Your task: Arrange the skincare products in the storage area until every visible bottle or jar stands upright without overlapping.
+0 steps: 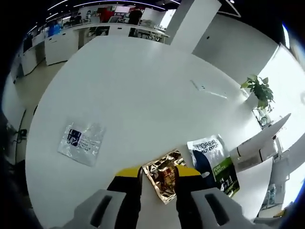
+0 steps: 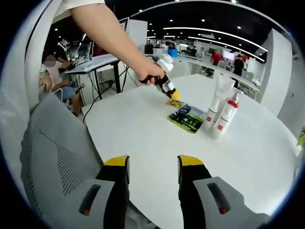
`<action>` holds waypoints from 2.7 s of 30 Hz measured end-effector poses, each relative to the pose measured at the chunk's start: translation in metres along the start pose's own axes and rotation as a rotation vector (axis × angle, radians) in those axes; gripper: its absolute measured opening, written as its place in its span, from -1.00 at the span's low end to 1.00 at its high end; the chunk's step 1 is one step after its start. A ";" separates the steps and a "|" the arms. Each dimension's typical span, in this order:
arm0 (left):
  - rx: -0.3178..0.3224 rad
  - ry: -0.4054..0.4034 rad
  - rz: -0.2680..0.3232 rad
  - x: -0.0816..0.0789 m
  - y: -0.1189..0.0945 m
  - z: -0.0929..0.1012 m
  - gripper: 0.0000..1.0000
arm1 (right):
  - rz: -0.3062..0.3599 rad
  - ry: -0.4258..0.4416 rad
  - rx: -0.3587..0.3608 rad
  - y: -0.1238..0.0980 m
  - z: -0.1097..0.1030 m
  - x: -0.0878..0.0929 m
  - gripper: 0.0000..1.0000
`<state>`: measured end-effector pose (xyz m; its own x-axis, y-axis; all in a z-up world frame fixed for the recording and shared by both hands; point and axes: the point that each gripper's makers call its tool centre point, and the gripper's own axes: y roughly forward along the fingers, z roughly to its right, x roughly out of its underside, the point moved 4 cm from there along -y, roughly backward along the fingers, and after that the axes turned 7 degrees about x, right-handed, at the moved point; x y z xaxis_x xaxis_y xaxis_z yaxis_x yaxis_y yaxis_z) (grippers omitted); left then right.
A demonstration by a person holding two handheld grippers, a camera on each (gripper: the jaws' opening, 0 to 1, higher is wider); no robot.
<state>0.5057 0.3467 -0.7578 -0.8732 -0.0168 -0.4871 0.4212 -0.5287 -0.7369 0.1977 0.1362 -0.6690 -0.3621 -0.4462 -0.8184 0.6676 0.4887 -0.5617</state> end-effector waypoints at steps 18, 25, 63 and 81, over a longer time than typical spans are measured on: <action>0.024 0.105 -0.039 -0.008 0.008 0.007 -0.32 | -0.007 -0.001 -0.007 0.001 -0.001 0.001 -0.24; -0.125 0.211 0.104 -0.040 -0.017 -0.015 -0.35 | -0.008 0.002 -0.001 0.000 0.000 0.002 -0.24; -0.229 0.267 -0.062 -0.036 -0.022 -0.083 -0.17 | -0.025 0.017 -0.006 0.002 0.000 0.004 -0.27; -0.124 0.259 0.077 -0.001 -0.073 -0.016 -0.17 | 0.026 0.007 -0.009 -0.002 -0.001 -0.005 -0.26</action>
<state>0.4796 0.3986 -0.7108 -0.7526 0.1729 -0.6354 0.5245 -0.4260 -0.7372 0.1976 0.1383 -0.6644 -0.3493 -0.4281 -0.8335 0.6708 0.5068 -0.5415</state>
